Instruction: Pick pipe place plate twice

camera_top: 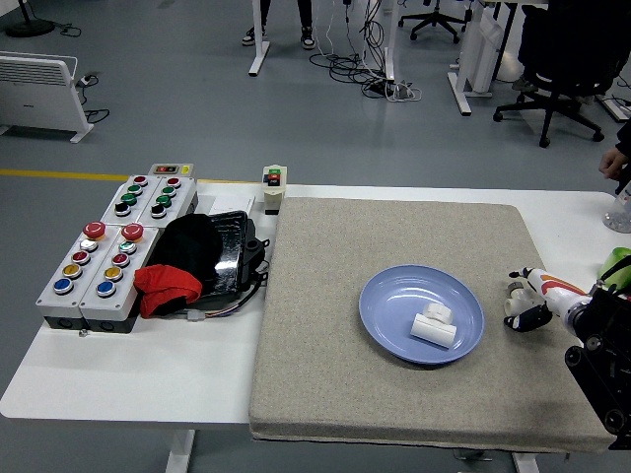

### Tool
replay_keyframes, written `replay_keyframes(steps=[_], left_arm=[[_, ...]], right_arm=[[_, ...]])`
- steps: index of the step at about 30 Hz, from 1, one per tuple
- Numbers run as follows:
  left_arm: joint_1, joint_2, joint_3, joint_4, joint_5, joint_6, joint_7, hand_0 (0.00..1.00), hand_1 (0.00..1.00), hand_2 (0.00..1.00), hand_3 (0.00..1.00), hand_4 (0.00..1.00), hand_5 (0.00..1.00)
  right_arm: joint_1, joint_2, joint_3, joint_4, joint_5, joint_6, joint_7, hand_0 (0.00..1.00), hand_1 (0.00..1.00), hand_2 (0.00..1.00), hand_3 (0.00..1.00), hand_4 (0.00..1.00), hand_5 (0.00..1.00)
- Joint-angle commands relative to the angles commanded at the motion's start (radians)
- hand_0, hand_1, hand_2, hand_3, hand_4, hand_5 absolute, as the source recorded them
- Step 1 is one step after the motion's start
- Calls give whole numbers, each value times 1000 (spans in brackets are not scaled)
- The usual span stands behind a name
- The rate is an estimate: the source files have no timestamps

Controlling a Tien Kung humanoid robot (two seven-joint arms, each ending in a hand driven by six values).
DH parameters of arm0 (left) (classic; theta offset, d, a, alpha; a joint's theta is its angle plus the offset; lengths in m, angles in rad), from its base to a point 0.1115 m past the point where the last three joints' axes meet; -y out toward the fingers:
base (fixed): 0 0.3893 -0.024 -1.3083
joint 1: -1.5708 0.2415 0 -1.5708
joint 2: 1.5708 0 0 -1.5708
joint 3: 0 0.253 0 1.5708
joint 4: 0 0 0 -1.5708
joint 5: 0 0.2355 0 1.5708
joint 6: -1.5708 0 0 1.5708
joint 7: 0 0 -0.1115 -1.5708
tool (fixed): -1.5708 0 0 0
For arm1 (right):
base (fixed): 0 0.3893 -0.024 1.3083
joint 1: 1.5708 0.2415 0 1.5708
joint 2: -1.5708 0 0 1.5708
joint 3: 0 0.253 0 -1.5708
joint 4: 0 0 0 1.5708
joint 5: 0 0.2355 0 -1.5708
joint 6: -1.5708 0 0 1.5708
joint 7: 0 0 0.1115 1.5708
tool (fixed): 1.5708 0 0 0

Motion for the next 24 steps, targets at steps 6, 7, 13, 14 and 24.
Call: replay_keyframes(steps=[6,7,13,14,24], left_arm=[[-1,0,1,0,0,0,-1,698,686,714,663,352,998],[-1,0,1,0,0,-1,0,698,686,714,663,352,998],[-1,-1,2,0,-1,-1,0,699,685,714,664,352,998],[-1,-1,2,0,-1,-1,0,699,685,714,664,352,998],[1,1,-1,-2,1,-3,1,700,687,716,664,350,998]], right_arm=[[2,-7,-24,-4,14,-7,7,396,489,526,632,559,168],[1,-8,-25,-1,15,-13,9,396,489,526,632,559,168],[-9,-21,-30,24,46,-36,22,276,399,483,575,499,149],[-11,-23,-29,28,48,-37,22,276,399,483,575,499,149],[-46,-63,-91,264,105,-53,-7,256,381,473,558,444,107]])
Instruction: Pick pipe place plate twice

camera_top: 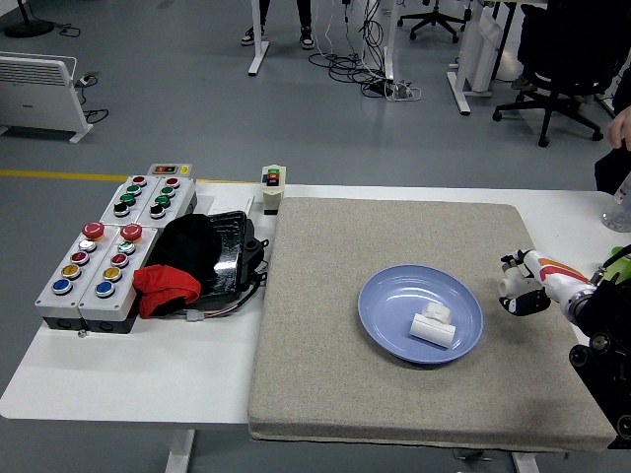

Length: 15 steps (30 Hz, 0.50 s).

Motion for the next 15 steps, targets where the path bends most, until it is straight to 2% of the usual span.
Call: replay_keyframes(steps=[1,6,8,11,13,15], left_arm=[[0,0,0,0,0,0,0,700,687,716,664,350,998],[0,-1,-1,0,0,1,0,699,688,716,664,349,998],[0,0,-2,0,0,1,0,699,688,716,664,349,998],[0,0,-3,0,0,1,0,699,687,716,665,347,998],[0,-1,-2,0,-2,3,-1,699,687,716,665,347,998],[0,-1,-1,0,-4,4,-1,699,687,716,665,347,998]], right_arm=[[0,0,-1,12,1,0,0,256,381,473,558,444,107],[16,26,-80,167,14,7,-25,255,379,471,558,444,103],[32,45,-108,189,26,10,-28,255,379,471,558,444,103],[57,79,-156,184,31,13,-30,283,409,483,572,465,109],[82,114,-195,147,23,40,-39,283,409,483,572,465,109],[95,133,-220,115,13,62,-41,283,409,483,572,465,109]])
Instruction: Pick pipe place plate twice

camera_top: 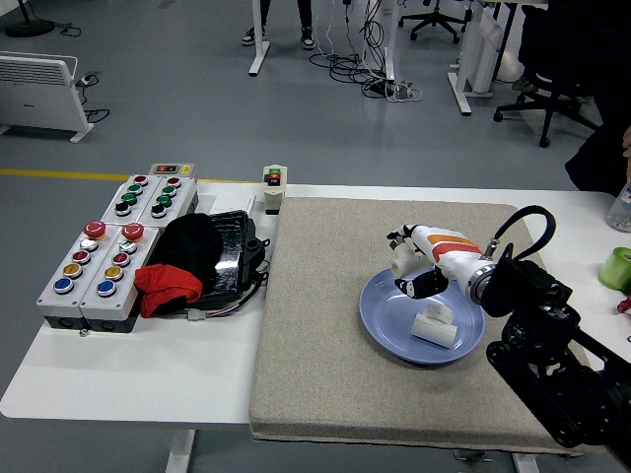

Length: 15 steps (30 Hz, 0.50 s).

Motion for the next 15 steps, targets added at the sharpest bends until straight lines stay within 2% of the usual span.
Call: replay_keyframes(steps=[1,3,6,7,12,13,15], left_arm=[[0,0,0,0,0,0,0,698,688,716,665,350,998],[1,0,1,0,0,2,0,698,688,716,665,350,998],[1,0,5,0,-4,2,-1,698,688,716,665,350,998],[0,0,8,1,-6,2,-1,699,688,716,665,350,998],[1,0,10,1,-8,2,-1,699,688,716,665,350,998],[2,0,9,0,-7,3,-1,698,688,717,665,350,998],[2,0,7,0,-5,3,0,698,688,717,665,350,998]], right_arm=[[4,8,-11,-20,-9,8,1,645,710,833,841,699,287],[11,24,-27,-55,-25,36,-7,645,710,833,841,699,287],[15,38,-38,-94,-27,34,10,645,710,833,841,699,287],[14,39,-39,-101,-26,31,14,933,888,998,998,747,282],[11,35,-38,-99,-19,5,36,933,888,998,998,747,282],[11,34,-37,-96,-17,2,40,998,939,998,998,788,292],[10,31,-35,-89,-14,5,42,998,939,998,998,788,292]])
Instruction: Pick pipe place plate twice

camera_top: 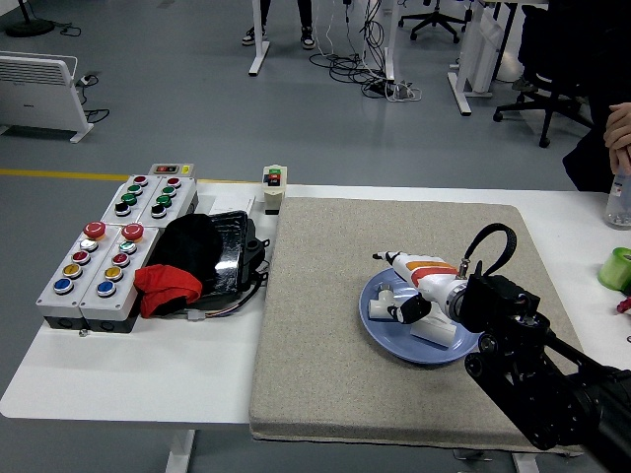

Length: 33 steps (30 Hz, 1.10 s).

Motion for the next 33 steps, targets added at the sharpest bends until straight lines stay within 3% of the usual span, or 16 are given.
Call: replay_keyframes(steps=[5,9,10,14,17,21,22,25,27,28,33], left_arm=[[2,0,-1,0,3,0,1,698,688,716,666,348,998],[2,1,-1,1,6,0,2,698,688,716,666,348,998],[2,2,-1,1,7,0,2,698,688,716,666,348,998],[4,3,-3,2,7,0,1,698,688,716,666,348,998],[4,3,-4,2,8,-1,2,698,688,716,666,349,998],[4,3,-4,3,10,-2,2,698,688,716,666,349,998],[3,3,-4,3,10,-2,2,698,687,716,666,347,998],[1,3,-5,3,14,-3,1,698,687,716,666,347,998],[0,3,-5,3,14,-4,1,698,687,716,666,347,998],[-1,3,-4,3,15,-4,1,698,687,716,666,347,998],[-3,2,-1,4,15,-4,2,698,687,716,666,347,998]], right_arm=[[-18,-13,42,34,-6,-24,1,998,939,998,998,805,319],[-60,-32,158,105,12,-113,27,998,939,998,998,805,319],[-72,-39,195,127,35,-137,36,965,898,998,998,744,302],[-136,-71,351,212,186,-239,100,965,898,998,998,744,302],[-184,-91,457,261,316,-278,154,915,862,975,946,674,333],[-267,-105,591,326,479,-289,200,915,862,975,946,674,333],[-281,-106,630,334,524,-288,202,863,817,916,887,638,428],[-346,-102,733,365,643,-275,199,863,817,916,887,638,428],[-388,-98,810,376,727,-271,201,863,817,916,887,638,428],[-410,-96,842,378,766,-266,199,844,799,889,866,617,506],[-510,-80,955,386,981,-249,186,844,799,889,866,617,506]])
